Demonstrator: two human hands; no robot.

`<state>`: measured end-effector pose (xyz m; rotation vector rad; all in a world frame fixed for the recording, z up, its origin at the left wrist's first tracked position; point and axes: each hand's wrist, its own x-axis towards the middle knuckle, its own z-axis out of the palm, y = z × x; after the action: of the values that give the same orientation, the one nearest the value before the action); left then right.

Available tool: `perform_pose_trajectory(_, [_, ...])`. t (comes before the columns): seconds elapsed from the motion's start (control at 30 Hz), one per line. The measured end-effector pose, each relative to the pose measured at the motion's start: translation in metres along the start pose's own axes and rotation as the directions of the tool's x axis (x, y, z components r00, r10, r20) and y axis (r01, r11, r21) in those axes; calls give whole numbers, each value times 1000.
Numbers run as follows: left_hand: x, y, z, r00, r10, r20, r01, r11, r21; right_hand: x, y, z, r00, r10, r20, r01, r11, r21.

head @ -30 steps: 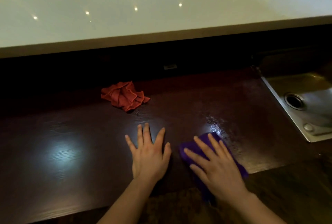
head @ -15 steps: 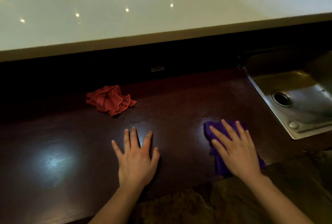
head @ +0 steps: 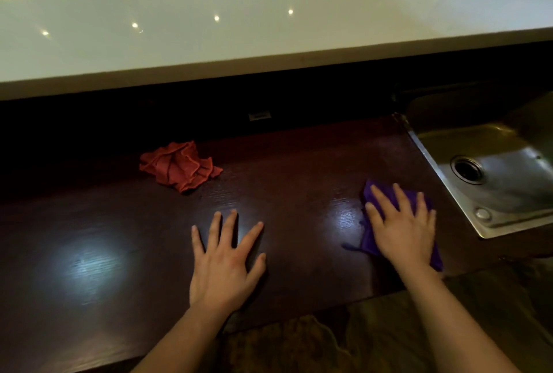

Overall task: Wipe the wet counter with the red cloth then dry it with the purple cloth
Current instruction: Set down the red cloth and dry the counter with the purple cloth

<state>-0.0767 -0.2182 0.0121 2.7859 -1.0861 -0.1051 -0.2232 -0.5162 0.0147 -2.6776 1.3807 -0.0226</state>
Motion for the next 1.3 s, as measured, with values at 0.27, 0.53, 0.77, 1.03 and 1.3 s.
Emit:
perform_pose_trajectory(0.27, [-1, 0, -2, 1000, -6, 2, 6, 999, -35, -60, -61, 22, 717, -693, 75, 696, 716, -45])
perform_pose_trajectory(0.53, [2, -1, -2, 999, -34, -10, 33, 996, -78, 47, -69, -1, 986, -133, 100, 134, 991, -7])
perform_pose_trajectory(0.77, [-3, -2, -2, 984, -146, -98, 127, 976, -177, -31, -80, 24, 684, -726, 68, 730, 681, -67])
perform_pose_trajectory(1.03, [1, -2, -1, 990, -134, -38, 128, 984, -127, 91, -104, 4, 990, -104, 95, 102, 994, 26])
perform_pose_trajectory(1.3, [1, -1, -2, 992, -112, -53, 105, 986, -130, -20, -125, 35, 545, -837, 60, 838, 545, -14])
